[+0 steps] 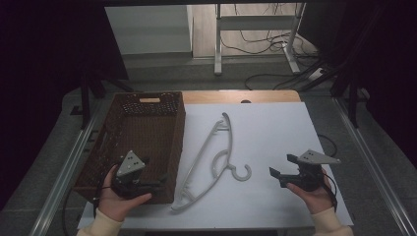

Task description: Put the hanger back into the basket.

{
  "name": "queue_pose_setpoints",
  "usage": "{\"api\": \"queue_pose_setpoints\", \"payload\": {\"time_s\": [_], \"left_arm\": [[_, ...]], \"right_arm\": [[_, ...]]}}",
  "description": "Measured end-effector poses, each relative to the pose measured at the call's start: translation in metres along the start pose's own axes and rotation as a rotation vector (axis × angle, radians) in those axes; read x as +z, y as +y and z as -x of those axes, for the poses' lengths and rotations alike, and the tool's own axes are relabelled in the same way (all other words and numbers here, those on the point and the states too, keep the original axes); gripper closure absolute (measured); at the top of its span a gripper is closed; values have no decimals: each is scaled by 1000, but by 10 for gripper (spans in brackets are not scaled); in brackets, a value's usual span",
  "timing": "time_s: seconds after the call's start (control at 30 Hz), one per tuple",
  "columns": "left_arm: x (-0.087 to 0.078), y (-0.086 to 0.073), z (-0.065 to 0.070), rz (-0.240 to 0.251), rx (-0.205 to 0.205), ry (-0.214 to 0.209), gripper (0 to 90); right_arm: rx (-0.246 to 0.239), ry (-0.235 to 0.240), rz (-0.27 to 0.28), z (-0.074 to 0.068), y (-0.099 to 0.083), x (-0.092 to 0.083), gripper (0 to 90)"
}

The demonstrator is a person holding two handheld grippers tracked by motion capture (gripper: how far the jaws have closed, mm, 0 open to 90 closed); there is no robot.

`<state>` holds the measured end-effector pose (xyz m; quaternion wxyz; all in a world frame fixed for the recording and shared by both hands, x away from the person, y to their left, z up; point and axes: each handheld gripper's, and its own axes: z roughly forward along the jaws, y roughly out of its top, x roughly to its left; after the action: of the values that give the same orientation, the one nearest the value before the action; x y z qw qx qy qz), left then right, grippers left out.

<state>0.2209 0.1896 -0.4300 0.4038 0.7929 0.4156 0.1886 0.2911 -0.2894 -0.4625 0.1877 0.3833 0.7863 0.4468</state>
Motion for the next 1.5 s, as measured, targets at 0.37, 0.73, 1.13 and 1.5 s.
{"api": "queue_pose_setpoints", "payload": {"time_s": [0.37, 0.73, 1.13, 1.5], "left_arm": [[11, 12, 13, -22, 24, -25, 186], [21, 18, 22, -40, 41, -63, 188], [37, 22, 34, -58, 74, -133, 205], [63, 36, 55, -112, 114, -194, 220]], "right_arm": [[1, -13, -13, 0, -1, 2, 156], [-1, -14, -18, 0, -2, 3, 157], [-4, -16, -24, 0, -2, 3, 158], [-12, -19, -34, -1, -3, 4, 158]]}}
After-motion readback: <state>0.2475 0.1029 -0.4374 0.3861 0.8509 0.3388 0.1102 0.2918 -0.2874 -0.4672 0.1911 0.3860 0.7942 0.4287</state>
